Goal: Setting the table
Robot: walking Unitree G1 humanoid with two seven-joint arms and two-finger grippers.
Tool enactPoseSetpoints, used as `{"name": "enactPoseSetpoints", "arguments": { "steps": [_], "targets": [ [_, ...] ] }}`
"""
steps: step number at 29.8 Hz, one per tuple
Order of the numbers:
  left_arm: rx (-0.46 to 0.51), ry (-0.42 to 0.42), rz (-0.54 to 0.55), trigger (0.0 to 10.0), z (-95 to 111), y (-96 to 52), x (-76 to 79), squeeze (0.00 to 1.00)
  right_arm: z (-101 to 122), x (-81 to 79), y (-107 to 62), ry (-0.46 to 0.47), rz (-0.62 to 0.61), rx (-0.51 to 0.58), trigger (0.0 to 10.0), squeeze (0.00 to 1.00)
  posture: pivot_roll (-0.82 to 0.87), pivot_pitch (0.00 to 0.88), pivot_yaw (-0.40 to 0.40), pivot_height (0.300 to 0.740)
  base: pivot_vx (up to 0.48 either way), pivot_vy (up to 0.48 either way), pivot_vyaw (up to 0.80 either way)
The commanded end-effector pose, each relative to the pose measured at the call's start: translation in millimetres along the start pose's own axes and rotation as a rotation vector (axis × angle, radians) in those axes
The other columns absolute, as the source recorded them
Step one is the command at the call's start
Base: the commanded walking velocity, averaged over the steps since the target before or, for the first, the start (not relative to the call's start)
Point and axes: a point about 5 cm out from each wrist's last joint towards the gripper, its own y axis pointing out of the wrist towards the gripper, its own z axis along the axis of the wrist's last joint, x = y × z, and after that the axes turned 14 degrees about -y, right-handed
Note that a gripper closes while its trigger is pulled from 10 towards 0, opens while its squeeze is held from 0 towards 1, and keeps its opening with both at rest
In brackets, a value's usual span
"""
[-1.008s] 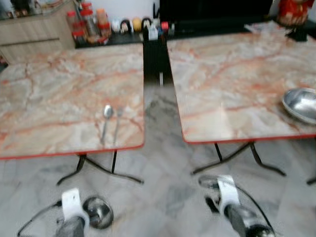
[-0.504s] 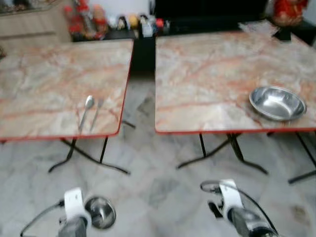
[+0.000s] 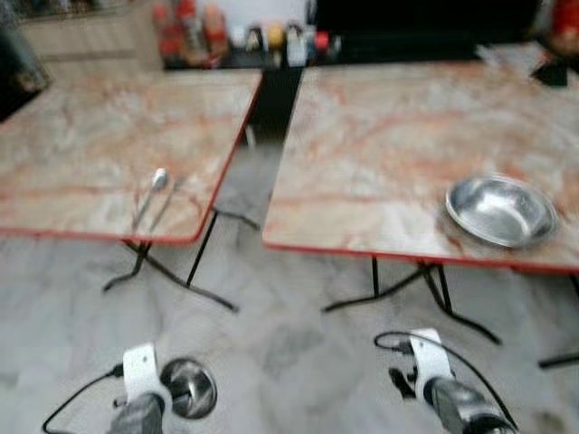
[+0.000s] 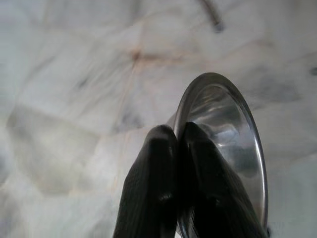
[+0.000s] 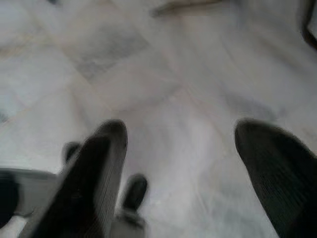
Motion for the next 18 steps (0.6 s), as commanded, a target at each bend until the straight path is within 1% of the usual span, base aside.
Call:
{"name": "enactPoseSetpoints", "arguments": {
  "steps": [1, 7, 10, 12, 13, 18],
  "targets": [
    [0.006, 0.006, -0.016, 10.0, 3.4, 1.5, 8.7, 0.00, -7.4, 3.1, -1.1, 0.021, -0.015, -0.017, 10.0, 0.00, -0.06, 0.045, 0.069, 0.740, 0.270, -0.319, 0.00],
    [0.006, 0.010, -0.024, 10.0, 4.2, 1.9, 12.2, 0.00, -7.1, 2.9, -1.0, 0.046, -0.030, -0.009, 10.0, 0.00, -0.06, 0.040, 0.072, 0.740, 0.273, -0.318, 0.00],
    [0.006, 0.010, -0.024, 10.0, 4.9, 1.9, 10.5, 0.00, -7.5, 4.0, -1.1, 0.011, -0.031, -0.035, 10.0, 0.00, -0.06, 0.042, 0.070, 0.740, 0.261, -0.324, 0.00],
    [0.005, 0.008, -0.026, 10.0, 4.8, 1.8, 10.4, 0.00, -8.7, 4.1, -1.1, 0.020, -0.033, -0.050, 10.0, 0.00, -0.06, 0.040, 0.069, 0.740, 0.000, -0.334, 0.00],
    [0.005, 0.007, -0.027, 10.0, 4.7, 1.8, 10.0, 0.00, -9.8, 3.9, -1.2, 0.029, -0.032, -0.065, 10.0, 0.00, -0.06, 0.038, 0.070, 0.740, 0.000, -0.330, -0.60],
    [-0.003, 0.002, -0.036, 10.0, 3.9, 1.8, 10.6, 0.00, -10.2, 4.3, -1.4, -0.007, -0.021, -0.084, 10.0, 0.00, -0.06, 0.033, 0.070, 0.740, 0.000, -0.326, -0.60]
  ]
}}
